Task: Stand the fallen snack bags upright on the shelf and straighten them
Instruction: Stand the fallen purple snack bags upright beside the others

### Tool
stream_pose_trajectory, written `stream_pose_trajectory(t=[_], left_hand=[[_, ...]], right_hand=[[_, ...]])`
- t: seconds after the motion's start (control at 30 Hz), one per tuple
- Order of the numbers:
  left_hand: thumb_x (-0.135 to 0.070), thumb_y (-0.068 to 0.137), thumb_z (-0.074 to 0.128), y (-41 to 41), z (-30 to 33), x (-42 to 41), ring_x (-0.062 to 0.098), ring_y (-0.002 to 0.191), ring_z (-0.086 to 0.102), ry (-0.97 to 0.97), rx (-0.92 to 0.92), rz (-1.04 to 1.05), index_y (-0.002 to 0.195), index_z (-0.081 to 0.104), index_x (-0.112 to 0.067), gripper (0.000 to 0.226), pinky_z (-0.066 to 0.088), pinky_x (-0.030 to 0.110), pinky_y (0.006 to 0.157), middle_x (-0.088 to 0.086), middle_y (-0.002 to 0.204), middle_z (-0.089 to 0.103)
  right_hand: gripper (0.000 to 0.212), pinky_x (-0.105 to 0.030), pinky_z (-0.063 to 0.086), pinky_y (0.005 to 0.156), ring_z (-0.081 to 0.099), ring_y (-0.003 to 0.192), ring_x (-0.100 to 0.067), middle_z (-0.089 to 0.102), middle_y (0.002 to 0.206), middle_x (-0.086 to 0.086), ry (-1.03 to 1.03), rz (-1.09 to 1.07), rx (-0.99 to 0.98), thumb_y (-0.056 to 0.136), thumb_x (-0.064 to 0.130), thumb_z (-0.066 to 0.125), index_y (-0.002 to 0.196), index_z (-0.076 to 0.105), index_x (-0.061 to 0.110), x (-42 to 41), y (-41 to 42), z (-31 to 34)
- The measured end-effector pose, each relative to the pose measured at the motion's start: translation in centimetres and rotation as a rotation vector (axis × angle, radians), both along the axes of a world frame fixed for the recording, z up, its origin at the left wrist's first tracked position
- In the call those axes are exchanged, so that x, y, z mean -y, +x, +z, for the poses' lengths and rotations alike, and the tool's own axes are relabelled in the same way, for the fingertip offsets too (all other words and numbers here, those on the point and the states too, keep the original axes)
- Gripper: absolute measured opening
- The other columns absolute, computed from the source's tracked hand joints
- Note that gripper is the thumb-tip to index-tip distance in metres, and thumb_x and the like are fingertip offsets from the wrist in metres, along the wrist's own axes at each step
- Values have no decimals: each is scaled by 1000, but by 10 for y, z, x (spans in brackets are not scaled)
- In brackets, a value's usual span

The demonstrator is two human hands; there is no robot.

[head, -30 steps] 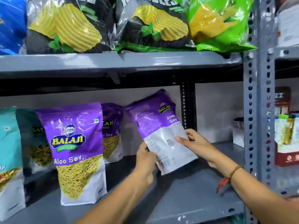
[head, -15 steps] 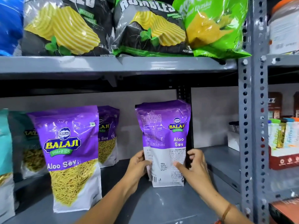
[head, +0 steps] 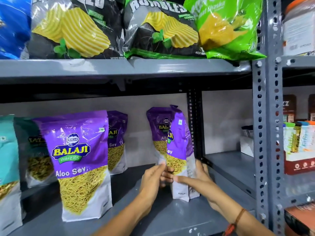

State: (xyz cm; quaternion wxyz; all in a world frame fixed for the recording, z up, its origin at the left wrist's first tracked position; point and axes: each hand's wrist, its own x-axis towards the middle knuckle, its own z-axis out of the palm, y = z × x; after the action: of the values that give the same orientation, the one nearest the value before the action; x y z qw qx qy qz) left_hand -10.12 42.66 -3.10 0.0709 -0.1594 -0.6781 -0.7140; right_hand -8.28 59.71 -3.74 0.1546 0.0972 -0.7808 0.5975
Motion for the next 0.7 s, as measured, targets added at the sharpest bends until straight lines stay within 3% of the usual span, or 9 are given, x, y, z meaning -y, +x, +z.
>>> stream_pose_trajectory(t=[0.1,0.17,0.23,0.3,0.4,0.5,0.57,0.7], left_hand=[[-11,82,73,-7,0,1,15,61,55,13,-108,134,79,67,-19,10,46,15,57,2,67,61],[-17,71,84,-16,-1,6,13,73,53,-8,-119,221,99,60,-20,37,46,13,68,-3,79,56],[-34,57,90,-21,-2,12,7,96,58,-52,-76,187,120,49,-25,76,47,20,88,-7,104,58],[-47,45,89,-27,-4,17,-5,111,53,-102,-14,69,130,39,-30,100,41,23,97,-12,122,57],[-34,51,93,-31,-8,18,-6,100,64,-143,51,-55,119,55,-21,79,47,15,86,-5,123,67],[-12,60,89,-30,-12,14,-4,82,73,-103,37,-14,114,63,-16,60,52,9,67,-6,100,77],[-13,59,91,-28,-14,12,-9,74,71,-89,16,50,106,64,-23,55,50,6,61,-11,93,75],[-22,55,93,-25,-17,14,-12,69,69,-127,0,115,104,65,-25,57,50,6,60,-10,94,74]], right_hand=[[73,-21,49,76,66,92,-4,67,115,-2,-168,67,28,48,28,79,114,49,24,-13,-8,-3],[60,-23,51,71,67,84,-10,75,97,-1,-264,132,69,51,17,73,108,54,14,-21,-11,-1],[34,-13,52,65,66,79,-9,75,83,4,-247,126,51,69,4,66,102,61,10,-26,-9,2],[23,-9,52,66,68,80,-9,75,88,1,-207,112,18,82,0,65,102,63,11,-27,-6,1],[34,-14,54,70,68,87,-10,71,102,-4,-108,93,-16,81,2,73,111,61,13,-29,-8,-9],[25,-12,53,72,65,91,-15,69,108,-13,-99,66,-25,87,-1,65,111,60,7,-33,-14,-11],[22,-9,52,72,65,90,-14,69,112,-17,-86,62,-12,90,0,61,111,60,7,-34,-18,-10],[16,-5,49,65,67,74,6,69,106,-13,-73,133,59,93,3,58,106,58,13,-35,-23,-10]])
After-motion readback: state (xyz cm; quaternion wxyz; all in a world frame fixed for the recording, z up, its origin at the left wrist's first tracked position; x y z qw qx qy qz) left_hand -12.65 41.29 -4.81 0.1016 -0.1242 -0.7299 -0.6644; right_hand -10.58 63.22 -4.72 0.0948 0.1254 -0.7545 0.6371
